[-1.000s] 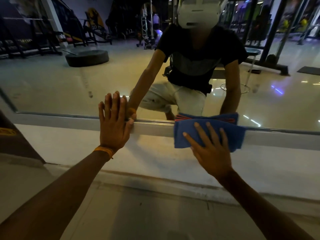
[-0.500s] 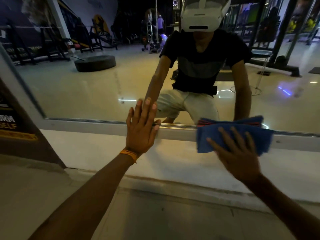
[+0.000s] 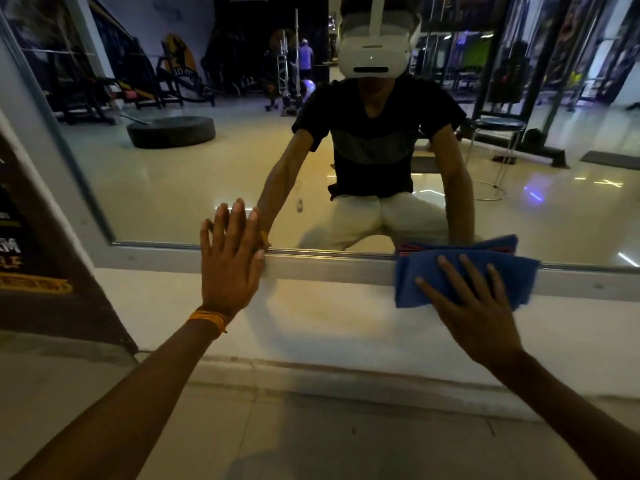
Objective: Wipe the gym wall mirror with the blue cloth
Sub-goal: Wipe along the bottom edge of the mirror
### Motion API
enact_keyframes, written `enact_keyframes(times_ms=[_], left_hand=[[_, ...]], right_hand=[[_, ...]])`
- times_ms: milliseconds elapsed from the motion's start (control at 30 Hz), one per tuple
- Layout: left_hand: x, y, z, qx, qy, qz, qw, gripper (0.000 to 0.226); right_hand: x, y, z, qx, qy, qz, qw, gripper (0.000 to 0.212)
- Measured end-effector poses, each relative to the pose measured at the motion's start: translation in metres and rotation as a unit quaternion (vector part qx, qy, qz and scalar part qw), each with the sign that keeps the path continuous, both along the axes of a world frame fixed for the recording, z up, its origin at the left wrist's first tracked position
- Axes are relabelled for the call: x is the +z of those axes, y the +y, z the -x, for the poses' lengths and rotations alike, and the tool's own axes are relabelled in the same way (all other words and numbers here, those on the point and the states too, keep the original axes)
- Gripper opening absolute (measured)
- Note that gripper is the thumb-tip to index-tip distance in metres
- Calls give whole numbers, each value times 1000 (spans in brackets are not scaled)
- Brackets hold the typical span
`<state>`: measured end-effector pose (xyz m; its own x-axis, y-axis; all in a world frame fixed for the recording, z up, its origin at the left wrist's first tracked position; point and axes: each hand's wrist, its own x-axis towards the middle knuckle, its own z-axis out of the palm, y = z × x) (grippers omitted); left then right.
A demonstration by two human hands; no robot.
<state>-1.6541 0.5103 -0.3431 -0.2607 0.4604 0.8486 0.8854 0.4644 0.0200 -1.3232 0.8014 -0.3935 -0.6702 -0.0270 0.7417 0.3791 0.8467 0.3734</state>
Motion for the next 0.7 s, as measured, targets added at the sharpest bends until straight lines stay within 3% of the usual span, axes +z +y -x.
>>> enact_keyframes(times_ms=[100,200,367,600,700], left_hand=[[-7,4,10,-9,30,0,1000,65],[-13,13,8,-9,24,-41,999,69],[-16,8,14,-8,35,-28,999,67],[-14,9,9,10,35,-28,999,65],[-13,10,4,13,26,-23,999,66]], right_hand=[[0,2,-12,-38,22,40,998,84],[-2,-47,50,-12,24,38,999,83],[1,-107,138,54,-7,-7,999,72],[1,-18,13,-10,0,19,1000,76],[1,-42,31,-20,10,51,998,76]])
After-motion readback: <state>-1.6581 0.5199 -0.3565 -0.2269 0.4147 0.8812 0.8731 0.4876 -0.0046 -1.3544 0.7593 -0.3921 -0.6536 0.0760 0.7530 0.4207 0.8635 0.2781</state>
